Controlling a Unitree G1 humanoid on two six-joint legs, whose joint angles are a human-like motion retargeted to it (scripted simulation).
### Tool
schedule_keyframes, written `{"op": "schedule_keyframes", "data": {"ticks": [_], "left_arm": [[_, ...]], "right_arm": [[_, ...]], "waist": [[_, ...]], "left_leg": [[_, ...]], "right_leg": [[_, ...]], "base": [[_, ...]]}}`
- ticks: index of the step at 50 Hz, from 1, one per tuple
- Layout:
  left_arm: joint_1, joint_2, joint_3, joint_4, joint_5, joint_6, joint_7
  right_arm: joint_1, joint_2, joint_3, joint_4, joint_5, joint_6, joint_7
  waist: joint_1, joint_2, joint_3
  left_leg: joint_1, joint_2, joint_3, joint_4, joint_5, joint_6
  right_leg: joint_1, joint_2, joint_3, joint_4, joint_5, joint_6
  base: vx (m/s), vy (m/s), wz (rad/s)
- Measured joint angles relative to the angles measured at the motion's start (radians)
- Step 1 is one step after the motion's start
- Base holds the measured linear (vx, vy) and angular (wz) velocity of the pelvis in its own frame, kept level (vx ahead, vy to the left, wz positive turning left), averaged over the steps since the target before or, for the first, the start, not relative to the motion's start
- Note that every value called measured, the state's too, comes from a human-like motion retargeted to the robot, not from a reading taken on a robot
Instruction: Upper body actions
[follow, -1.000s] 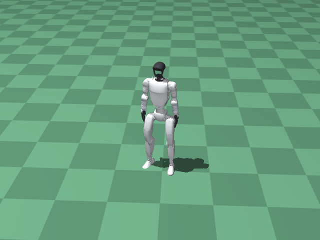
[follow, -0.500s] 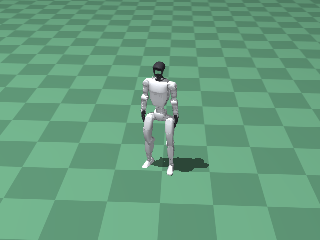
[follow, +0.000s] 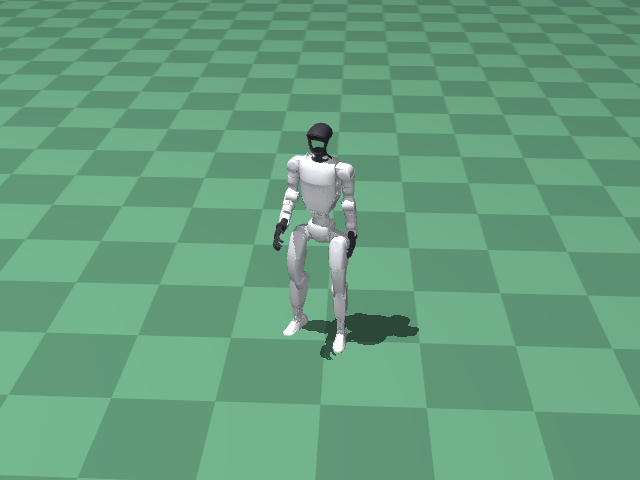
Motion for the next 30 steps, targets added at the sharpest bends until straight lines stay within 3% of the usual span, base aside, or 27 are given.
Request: {"op": "schedule_keyframes", "data": {"ticks": [7,13,15,20,30], "left_arm": [[0.002,0.002,0.006,0.002,-0.001,-0.001,0.003],[0.001,0.004,0.014,0.006,-0.001,-0.002,0.007],[-0.002,0.006,0.019,0.008,-0.001,-0.002,0.008],[-0.005,0.014,0.026,0.01,0.004,-0.002,0.011],[-0.015,0.034,0.034,0.018,0.006,-0.001,0.015]], "right_arm": [[-0.233,-0.105,-0.033,-0.493,0.074,-0.004,0.004],[-0.484,-0.195,-0.148,-0.747,-0.066,-0.03,-0.229],[-0.561,-0.226,-0.19,-0.796,-0.137,-0.039,-0.334],[-0.715,-0.273,-0.248,-0.858,-0.22,0.035,-0.499],[-0.88,-0.317,-0.309,-0.837,-0.193,0.071,-0.624]], "waist": [[0.051,-0.01,-0.024],[0.067,-0.019,-0.042],[0.073,-0.023,-0.046],[0.093,-0.034,-0.056],[0.125,-0.051,-0.073]], "left_leg": [[-0.017,0.002,0.037,0.005,0.008,0.002],[-0.026,-0.006,0.028,0.008,0.008,0.006],[-0.029,-0.009,0.023,0.009,0.008,0.006],[-0.037,-0.016,0.014,0.009,0.01,0.012],[-0.041,-0.032,-0.003,0.006,0.009,0.029]], "right_leg": [[-0.012,0.002,0.039,-0.002,0.004,0.0],[-0.01,-0.004,0.031,-0.003,0.0,0.002],[-0.009,-0.006,0.027,-0.004,-0.001,0.002],[-0.004,-0.009,0.02,-0.008,-0.004,0.004],[0.009,-0.003,0.004,-0.013,-0.013,0.005]], "base": [[0.01,0.02,-0.24],[0.0,0.0,0.0],[0.0,0.0,0.0],[0.0,0.0,0.0],[0.0,0.0,0.0]]}}
